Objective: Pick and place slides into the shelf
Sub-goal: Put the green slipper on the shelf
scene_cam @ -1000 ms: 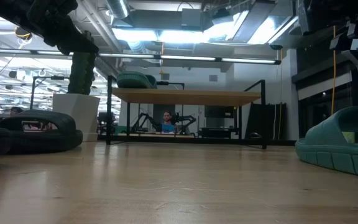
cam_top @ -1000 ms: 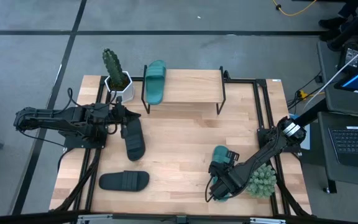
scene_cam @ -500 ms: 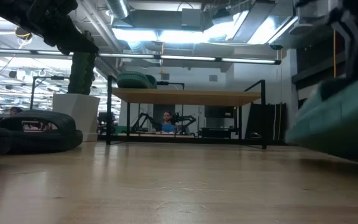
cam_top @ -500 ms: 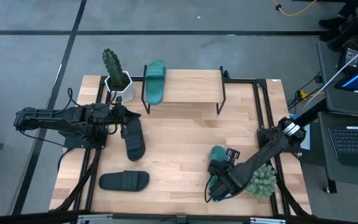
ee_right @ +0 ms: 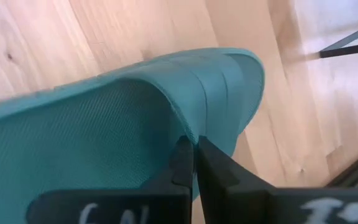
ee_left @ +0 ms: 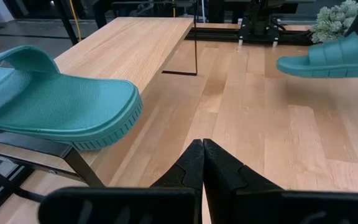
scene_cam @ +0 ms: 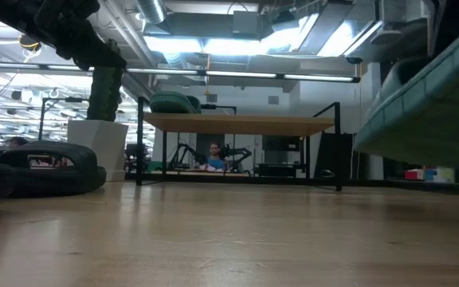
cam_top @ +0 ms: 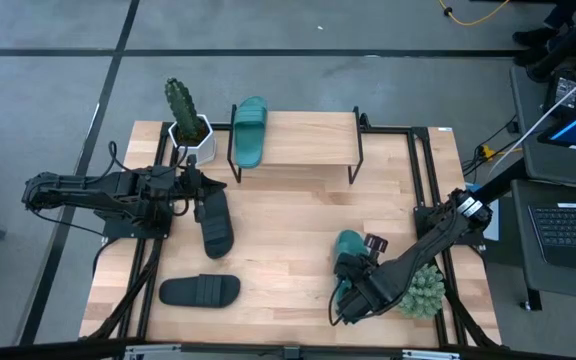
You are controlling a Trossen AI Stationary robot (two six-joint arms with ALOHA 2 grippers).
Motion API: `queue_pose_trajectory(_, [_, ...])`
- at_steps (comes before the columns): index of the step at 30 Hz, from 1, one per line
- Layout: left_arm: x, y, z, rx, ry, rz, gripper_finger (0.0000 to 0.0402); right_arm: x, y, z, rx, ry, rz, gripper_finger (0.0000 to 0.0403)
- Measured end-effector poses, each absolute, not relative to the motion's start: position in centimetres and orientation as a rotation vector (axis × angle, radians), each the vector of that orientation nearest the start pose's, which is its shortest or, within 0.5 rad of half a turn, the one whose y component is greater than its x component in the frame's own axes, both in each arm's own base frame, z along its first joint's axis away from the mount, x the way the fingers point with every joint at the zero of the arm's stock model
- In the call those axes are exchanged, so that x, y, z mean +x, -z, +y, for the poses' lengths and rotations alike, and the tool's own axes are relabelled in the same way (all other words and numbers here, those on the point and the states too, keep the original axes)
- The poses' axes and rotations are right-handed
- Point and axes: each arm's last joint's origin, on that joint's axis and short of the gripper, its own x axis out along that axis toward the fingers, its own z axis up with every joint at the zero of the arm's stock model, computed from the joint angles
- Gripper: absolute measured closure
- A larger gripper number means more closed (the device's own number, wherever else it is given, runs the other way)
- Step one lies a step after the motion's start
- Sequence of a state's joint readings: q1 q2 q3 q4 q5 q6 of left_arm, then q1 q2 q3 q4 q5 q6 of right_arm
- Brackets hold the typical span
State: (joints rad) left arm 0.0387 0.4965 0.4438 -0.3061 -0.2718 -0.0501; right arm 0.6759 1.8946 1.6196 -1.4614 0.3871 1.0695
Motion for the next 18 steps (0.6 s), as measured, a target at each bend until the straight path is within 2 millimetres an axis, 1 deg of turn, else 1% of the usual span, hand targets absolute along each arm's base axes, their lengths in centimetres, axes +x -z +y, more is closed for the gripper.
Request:
queue_pose_trajectory(5, [12.5,-24.3,1.3,-0.007,-0.316,0.349,0.0401,27.8,-26.7,20.4,0.016,0.55,1.306,0.0395])
queue_pose_trajectory(14, [12.5,-24.3,1.3,0.001,-0.315,0.351,0.0401,28.8,-29.1,18.8,-0.012,0.587,1.26,0.0396])
queue_pose_trajectory(18, [12.5,-24.3,1.3,0.001,-0.315,0.352,0.0401,29.4,-30.1,18.3,-0.047,0.585,1.205,0.0396])
